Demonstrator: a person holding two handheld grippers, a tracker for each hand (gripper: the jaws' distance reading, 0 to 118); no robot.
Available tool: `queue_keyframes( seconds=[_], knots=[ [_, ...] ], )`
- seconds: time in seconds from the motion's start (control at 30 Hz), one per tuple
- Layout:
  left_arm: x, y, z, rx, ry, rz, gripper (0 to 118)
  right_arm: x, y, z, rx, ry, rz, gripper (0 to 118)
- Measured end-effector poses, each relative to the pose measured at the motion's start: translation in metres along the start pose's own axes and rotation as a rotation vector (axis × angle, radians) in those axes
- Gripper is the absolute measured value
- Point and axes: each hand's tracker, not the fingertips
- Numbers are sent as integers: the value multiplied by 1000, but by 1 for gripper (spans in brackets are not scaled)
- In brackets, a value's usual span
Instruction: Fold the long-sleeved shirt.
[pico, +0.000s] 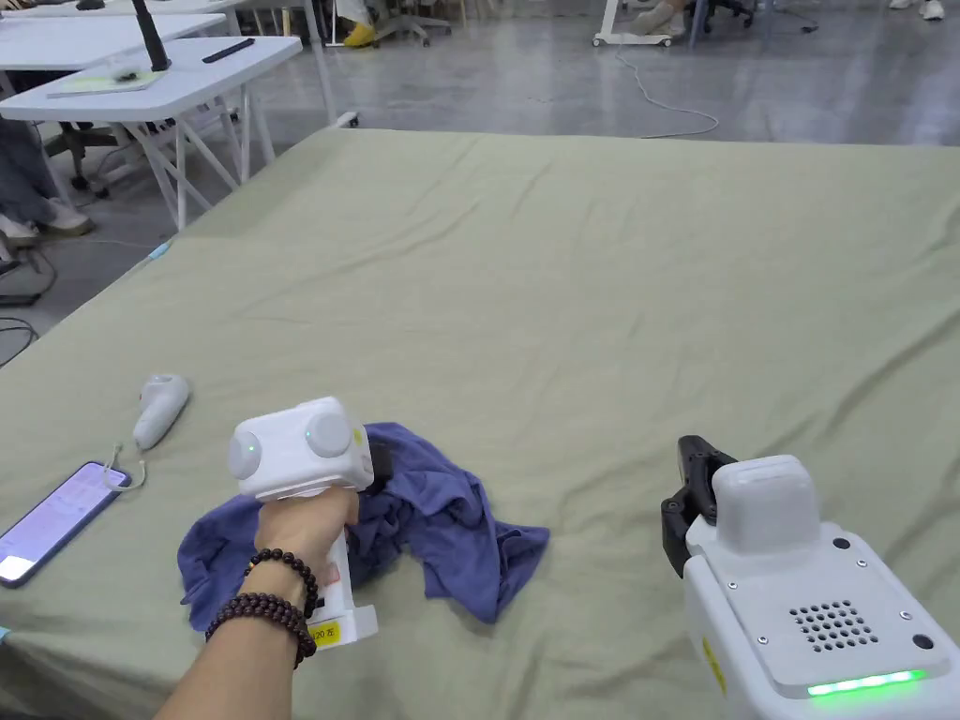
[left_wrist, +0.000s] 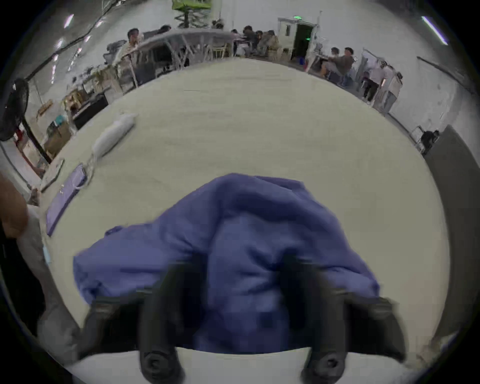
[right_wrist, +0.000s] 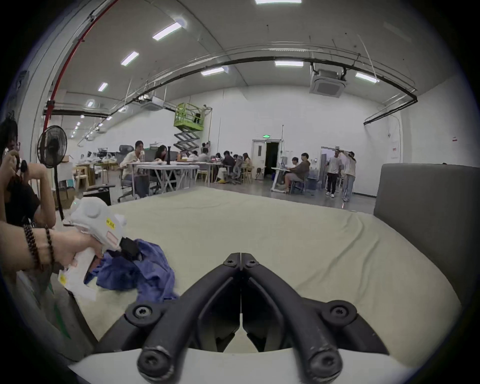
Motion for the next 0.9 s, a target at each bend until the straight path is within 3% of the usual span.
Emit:
queue_keyframes(
  seconds=[0.03, 0.1, 0.23, 0.4, 0.7, 0.8, 0.83, 0.9],
  knots=[
    [6, 3, 7, 12, -36, -7, 19, 0, 0, 0, -2, -5, 5, 0],
    [16, 3, 26, 42, -22, -91, 17, 3, 0, -2, -8, -12, 4, 0],
    [51, -1, 81, 132, -197, -196, 16, 12, 2, 2, -5, -34, -12, 0],
    [150, -24, 129, 184, -428, -349, 16, 46, 10, 22, 24, -122, -71, 0],
    [380, -116, 78, 6, -722, -577, 16, 145, 5, 87, 22, -397, -100, 0],
    [411, -150, 66, -5, -667, -560, 19, 170, -4, 101, -12, -467, -124, 0],
    [415, -155, 62, 23, -604, -565, 37, 175, -7, 105, -21, -480, -129, 0],
    [404, -161, 70, 115, -652, -562, 97, 182, -11, 110, -39, -487, -141, 0]
  ],
)
